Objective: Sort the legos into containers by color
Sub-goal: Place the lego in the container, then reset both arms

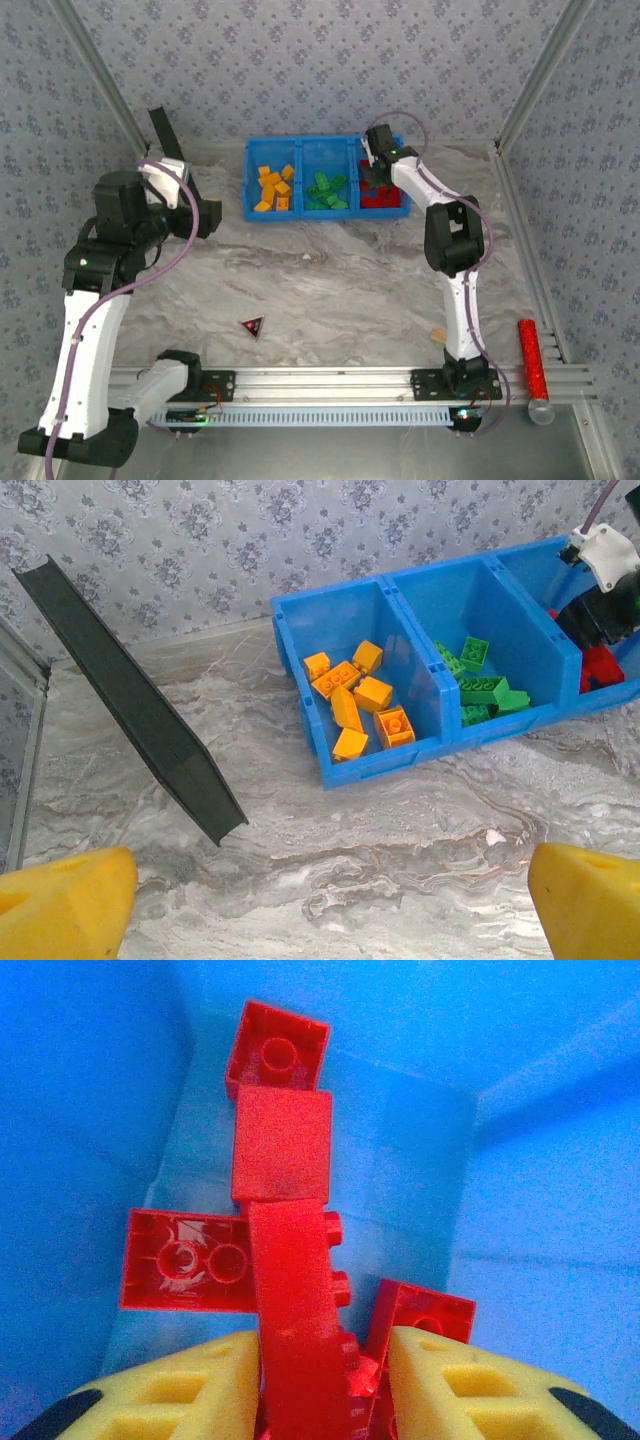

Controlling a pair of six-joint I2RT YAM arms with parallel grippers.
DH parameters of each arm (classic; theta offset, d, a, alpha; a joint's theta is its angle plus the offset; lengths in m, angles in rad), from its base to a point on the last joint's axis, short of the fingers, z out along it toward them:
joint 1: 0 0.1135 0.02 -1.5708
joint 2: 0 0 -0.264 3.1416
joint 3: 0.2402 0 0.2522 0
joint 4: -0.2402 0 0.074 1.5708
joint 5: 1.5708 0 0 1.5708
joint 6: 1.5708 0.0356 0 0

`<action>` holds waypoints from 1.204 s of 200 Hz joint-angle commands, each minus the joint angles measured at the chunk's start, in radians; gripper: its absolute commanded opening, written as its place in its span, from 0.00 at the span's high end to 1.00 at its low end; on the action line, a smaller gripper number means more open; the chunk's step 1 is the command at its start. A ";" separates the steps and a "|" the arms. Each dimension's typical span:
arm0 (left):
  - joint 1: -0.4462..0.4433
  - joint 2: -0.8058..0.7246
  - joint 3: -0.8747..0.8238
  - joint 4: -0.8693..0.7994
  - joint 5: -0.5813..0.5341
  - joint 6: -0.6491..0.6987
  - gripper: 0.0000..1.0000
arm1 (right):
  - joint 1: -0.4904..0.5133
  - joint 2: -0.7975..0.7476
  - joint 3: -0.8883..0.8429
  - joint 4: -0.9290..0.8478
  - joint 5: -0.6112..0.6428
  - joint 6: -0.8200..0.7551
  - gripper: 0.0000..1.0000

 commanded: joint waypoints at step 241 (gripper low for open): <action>0.208 0.594 -1.082 1.890 -0.238 -0.144 0.00 | -0.213 -1.322 -1.399 0.543 -0.200 0.119 0.00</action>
